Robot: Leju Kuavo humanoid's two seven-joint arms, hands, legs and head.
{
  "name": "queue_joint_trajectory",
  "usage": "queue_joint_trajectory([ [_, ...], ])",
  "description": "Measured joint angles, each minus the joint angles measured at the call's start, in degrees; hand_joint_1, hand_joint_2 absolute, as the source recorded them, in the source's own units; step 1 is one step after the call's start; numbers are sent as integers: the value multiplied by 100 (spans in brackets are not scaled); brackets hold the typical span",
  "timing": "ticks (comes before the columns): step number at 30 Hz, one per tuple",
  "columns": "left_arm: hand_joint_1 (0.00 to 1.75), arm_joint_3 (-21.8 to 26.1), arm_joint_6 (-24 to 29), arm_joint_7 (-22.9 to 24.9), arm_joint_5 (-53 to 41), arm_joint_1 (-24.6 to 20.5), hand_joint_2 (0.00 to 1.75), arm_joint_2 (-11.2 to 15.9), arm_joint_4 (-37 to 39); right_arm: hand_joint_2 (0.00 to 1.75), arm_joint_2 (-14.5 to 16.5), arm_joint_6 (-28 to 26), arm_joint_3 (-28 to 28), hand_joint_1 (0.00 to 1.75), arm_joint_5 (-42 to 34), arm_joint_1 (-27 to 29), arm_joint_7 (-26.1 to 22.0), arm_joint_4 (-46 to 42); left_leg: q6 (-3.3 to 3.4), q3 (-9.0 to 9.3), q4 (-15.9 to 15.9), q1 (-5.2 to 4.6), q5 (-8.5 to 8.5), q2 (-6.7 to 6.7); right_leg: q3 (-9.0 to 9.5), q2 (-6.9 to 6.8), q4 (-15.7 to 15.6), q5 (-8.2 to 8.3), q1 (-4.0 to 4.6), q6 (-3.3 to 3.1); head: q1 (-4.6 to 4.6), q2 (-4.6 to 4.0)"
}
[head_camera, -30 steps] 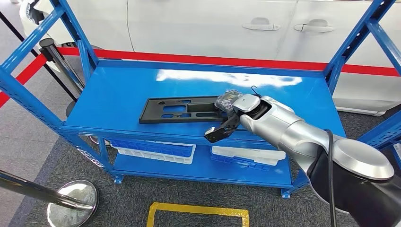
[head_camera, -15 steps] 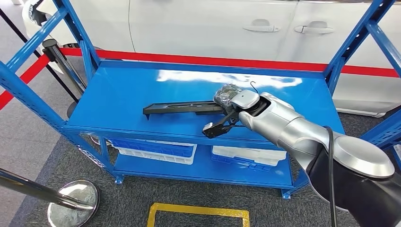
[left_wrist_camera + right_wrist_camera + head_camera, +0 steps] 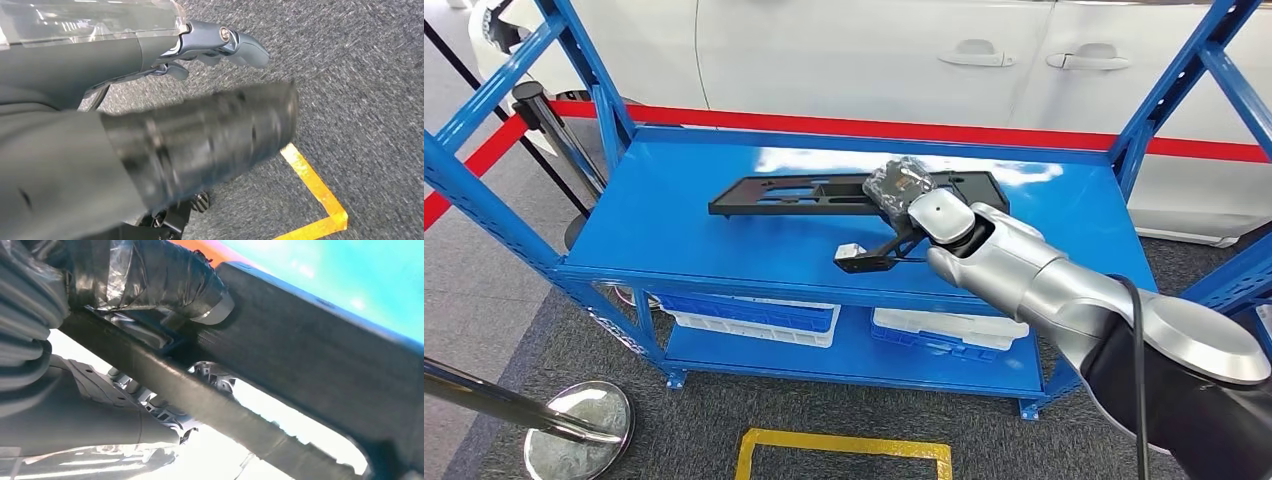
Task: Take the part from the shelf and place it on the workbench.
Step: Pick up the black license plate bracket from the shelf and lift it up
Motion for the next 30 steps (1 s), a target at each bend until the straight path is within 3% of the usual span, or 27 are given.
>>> queue_joint_trajectory([
  [6,0,10,-14,-145,-3,33,175,-27,-1,175,-401,192,-882,175,448,-27,104,-1408,-3,-15,0,0,-4,-1,-13,-4,-1,0,-2,0,0,0],
  [11,0,10,-40,-170,4,40,175,-37,0,175,-624,251,-1309,175,477,-123,67,-2028,-3,-15,0,0,-4,-1,-11,-8,-1,-1,0,0,0,0],
  [30,0,108,62,-281,-40,40,175,-44,-2,175,-1060,144,-1749,175,488,123,-2,-2405,-2,-14,3,0,-5,-1,-11,-4,-2,0,-1,1,0,0],
])
